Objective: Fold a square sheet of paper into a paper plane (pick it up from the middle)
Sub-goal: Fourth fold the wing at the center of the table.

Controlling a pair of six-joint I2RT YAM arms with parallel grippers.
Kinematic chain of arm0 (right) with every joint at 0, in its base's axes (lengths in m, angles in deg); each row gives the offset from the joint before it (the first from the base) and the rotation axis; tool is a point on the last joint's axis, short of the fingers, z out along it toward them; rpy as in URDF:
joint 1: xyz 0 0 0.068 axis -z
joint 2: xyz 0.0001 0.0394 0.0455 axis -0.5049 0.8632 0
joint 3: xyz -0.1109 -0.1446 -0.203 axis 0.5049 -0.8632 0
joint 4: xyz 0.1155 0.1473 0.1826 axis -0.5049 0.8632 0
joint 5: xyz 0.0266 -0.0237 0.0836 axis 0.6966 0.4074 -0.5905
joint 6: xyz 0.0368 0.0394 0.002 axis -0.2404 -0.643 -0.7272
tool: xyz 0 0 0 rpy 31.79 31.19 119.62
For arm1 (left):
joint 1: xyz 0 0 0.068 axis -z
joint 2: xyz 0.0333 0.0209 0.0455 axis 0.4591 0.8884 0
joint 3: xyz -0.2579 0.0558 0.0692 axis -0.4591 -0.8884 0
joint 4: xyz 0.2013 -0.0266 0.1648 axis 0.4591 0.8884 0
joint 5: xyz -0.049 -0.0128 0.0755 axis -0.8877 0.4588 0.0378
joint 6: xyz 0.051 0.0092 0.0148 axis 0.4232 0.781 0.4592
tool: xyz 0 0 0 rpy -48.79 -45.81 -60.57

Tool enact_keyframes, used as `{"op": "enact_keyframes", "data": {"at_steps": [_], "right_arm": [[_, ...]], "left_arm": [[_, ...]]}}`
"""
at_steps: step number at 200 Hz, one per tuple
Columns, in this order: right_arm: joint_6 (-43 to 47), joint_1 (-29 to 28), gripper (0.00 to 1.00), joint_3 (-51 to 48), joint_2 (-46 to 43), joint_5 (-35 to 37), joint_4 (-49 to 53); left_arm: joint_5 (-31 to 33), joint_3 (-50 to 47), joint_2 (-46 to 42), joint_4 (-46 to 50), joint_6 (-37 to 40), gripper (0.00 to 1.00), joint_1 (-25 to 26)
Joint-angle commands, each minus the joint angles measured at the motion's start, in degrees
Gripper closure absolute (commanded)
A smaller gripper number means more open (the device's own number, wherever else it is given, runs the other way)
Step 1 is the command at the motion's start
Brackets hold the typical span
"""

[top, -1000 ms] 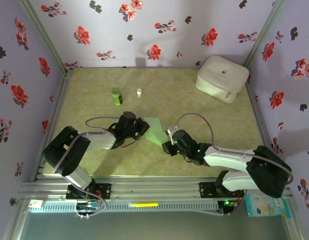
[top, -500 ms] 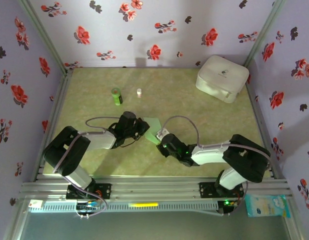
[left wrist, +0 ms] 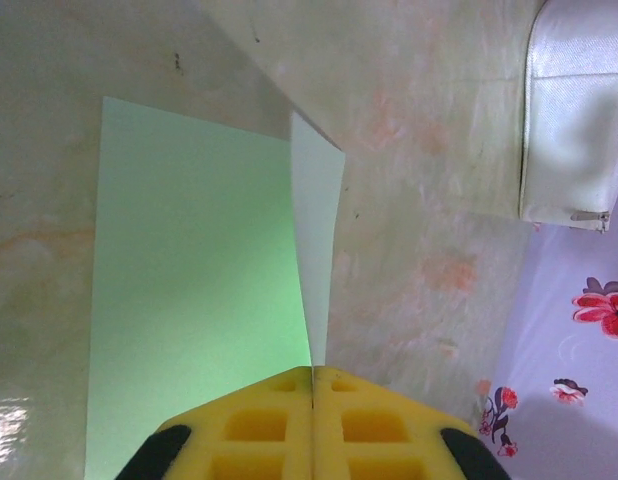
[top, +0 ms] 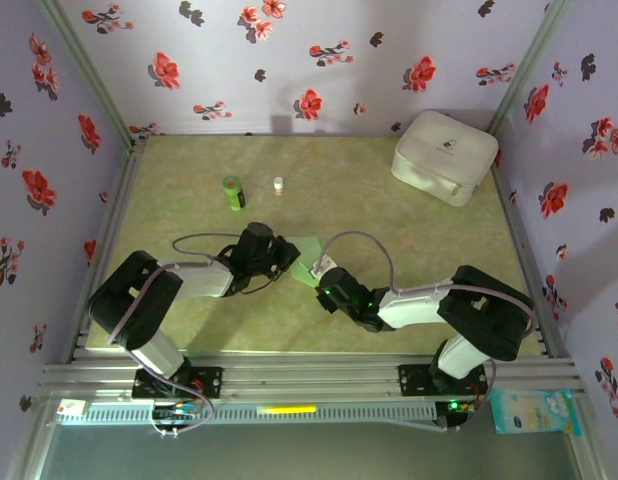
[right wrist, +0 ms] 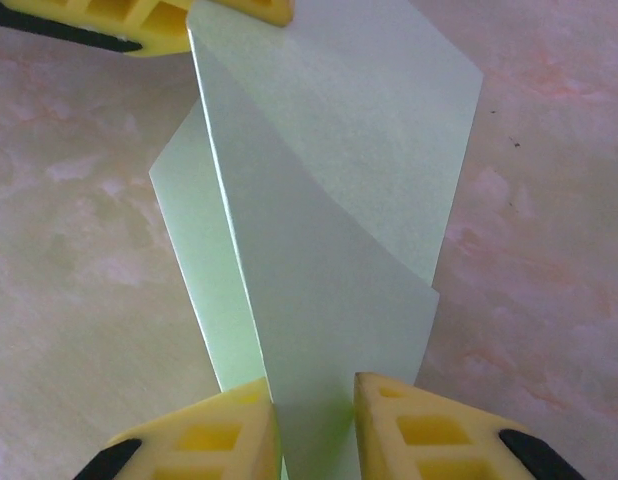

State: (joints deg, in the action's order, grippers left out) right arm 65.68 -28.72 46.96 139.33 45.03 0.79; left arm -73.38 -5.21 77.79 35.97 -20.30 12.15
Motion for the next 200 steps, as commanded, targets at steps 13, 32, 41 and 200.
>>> {"op": "enact_keyframes", "data": {"at_steps": [13,32,41,200], "right_arm": [[-1.43,-0.54,0.80,-0.03,0.69,1.59,-2.48],[-1.47,-0.54,0.80,-0.11,0.71,1.63,-2.48],[-1.47,-0.54,0.81,-0.12,0.79,1.63,-2.55],[-6.47,-0.57,0.77,-1.26,0.03,1.93,1.23]], "left_arm": [[-2.22,1.78,1.73,0.36,1.26,0.81,-0.83],[-3.58,2.44,2.01,0.91,2.14,0.71,-1.88],[-4.17,2.87,2.21,1.31,2.78,0.70,-2.29],[-9.03,7.02,5.32,3.31,5.01,1.00,-4.57]]}}
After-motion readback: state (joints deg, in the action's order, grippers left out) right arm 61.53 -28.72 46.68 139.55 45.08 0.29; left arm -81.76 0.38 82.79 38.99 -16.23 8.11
